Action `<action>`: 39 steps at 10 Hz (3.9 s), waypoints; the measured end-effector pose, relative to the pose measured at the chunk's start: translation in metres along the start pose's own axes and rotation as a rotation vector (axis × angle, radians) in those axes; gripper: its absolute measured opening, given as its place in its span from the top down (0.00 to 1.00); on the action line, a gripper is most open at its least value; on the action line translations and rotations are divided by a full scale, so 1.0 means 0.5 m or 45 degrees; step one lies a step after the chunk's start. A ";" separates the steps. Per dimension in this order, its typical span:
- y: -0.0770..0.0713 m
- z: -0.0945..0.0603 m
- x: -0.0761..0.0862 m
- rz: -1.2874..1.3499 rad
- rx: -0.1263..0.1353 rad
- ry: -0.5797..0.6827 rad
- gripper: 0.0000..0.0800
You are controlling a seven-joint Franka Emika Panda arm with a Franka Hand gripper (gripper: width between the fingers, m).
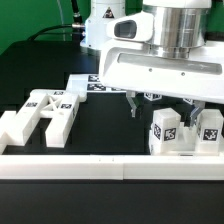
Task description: Assemble chair
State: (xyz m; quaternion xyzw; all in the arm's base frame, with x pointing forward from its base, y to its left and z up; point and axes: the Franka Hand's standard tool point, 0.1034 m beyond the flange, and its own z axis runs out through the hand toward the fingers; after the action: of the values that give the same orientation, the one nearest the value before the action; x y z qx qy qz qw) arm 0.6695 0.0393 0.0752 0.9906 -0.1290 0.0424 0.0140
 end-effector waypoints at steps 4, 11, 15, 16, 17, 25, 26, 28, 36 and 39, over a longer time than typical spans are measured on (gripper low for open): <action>-0.006 0.003 0.000 -0.348 -0.004 -0.001 0.19; -0.014 0.003 -0.002 -0.456 -0.011 0.001 0.55; -0.015 0.003 -0.002 -0.237 -0.009 0.002 0.64; -0.018 0.003 -0.003 -0.118 -0.009 0.003 0.64; -0.019 0.002 -0.004 -0.011 -0.012 0.004 0.64; -0.019 0.003 -0.004 0.771 -0.007 0.006 0.64; -0.020 0.002 -0.005 0.869 -0.011 0.005 0.64; -0.019 0.002 -0.005 1.037 -0.009 0.002 0.64; -0.019 0.003 -0.005 1.249 -0.002 -0.003 0.25; -0.017 0.001 -0.003 0.857 -0.005 -0.006 0.19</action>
Offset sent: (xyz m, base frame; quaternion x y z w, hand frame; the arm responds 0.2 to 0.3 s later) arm 0.0010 0.0141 0.0021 0.0024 -0.0046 -0.1794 0.9838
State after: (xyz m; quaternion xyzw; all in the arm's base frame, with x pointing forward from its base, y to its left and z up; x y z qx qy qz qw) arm 0.6702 0.0480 0.0746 0.8925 -0.4491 0.0421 0.0006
